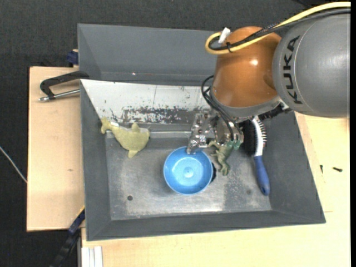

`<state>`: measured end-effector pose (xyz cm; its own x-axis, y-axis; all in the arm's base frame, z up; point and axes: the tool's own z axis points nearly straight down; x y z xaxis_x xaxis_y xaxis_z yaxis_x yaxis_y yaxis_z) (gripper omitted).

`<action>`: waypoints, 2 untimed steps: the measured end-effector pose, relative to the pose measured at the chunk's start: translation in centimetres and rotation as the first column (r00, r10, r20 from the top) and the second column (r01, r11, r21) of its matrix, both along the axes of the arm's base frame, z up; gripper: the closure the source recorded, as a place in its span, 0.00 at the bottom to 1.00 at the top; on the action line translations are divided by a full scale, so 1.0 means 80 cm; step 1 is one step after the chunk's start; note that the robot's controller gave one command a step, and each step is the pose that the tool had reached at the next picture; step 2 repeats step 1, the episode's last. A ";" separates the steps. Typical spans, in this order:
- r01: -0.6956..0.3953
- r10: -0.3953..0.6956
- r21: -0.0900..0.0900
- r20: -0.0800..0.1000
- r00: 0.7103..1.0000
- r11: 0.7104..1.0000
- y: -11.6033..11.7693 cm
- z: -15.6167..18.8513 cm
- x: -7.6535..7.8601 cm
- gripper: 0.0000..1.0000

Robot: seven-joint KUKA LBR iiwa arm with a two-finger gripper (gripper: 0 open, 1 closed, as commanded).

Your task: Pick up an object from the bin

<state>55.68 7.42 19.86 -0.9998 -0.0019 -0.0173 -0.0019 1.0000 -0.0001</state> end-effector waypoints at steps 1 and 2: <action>0.385 -0.385 0.008 -0.009 0.923 0.923 0.051 0.073 0.004 1.00; 0.385 -0.385 0.008 -0.009 0.923 0.923 0.051 0.073 0.004 1.00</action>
Offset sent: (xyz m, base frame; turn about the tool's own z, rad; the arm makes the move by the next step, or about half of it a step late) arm 0.0013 0.0379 0.0551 0.3995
